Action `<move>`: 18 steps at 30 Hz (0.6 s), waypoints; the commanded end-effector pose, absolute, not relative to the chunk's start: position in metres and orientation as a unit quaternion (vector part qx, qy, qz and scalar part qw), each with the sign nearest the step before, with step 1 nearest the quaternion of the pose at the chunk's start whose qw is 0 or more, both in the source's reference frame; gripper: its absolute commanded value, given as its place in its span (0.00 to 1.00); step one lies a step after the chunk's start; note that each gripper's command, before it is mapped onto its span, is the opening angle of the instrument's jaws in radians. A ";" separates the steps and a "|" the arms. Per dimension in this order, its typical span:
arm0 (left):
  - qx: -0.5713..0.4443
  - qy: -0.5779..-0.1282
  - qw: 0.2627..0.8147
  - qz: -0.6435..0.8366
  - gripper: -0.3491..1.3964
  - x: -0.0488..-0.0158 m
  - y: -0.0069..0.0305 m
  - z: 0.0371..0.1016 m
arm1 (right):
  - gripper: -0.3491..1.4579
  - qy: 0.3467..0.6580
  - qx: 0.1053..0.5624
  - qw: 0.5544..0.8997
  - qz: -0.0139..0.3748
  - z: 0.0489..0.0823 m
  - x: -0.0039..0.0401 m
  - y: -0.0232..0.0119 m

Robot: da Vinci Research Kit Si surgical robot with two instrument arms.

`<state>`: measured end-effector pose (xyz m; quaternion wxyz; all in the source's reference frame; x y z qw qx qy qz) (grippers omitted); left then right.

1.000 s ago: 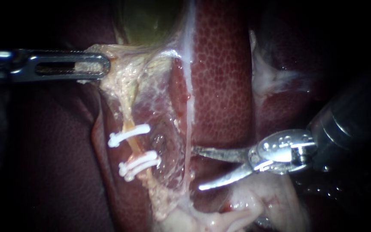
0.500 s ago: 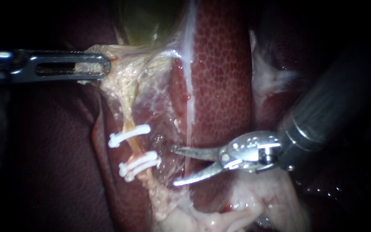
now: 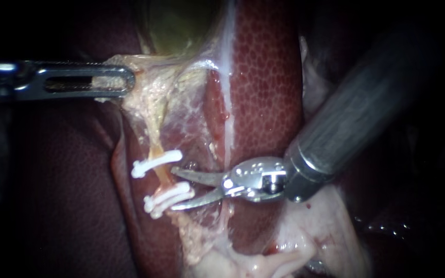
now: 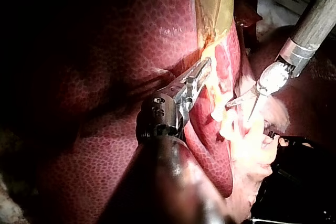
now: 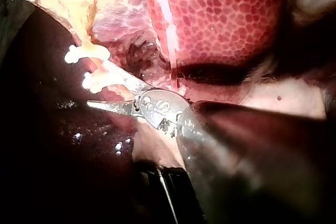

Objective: Go to the cutting position left tube

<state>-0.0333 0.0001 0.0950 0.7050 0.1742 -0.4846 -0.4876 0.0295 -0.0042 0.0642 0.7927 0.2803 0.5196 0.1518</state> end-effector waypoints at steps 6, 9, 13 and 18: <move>0.174 -0.484 0.705 -0.488 0.00 -0.0333 0.0001 0.0950 | 0.99 0.519 0.281 0.792 0.155 0.0646 0.0306 -0.0040; 0.174 -0.484 0.705 -0.488 0.00 -0.0333 0.0001 0.0950 | 0.99 0.517 0.282 0.793 0.155 0.0647 0.0313 -0.0038; 0.173 -0.484 0.705 -0.488 0.00 -0.0333 0.0001 0.0950 | 0.99 0.517 0.286 0.792 0.152 0.0649 0.0321 -0.0039; 0.173 -0.484 0.705 -0.488 0.00 -0.0334 0.0001 0.0949 | 0.99 0.519 0.301 0.787 0.144 0.0649 0.0322 -0.0042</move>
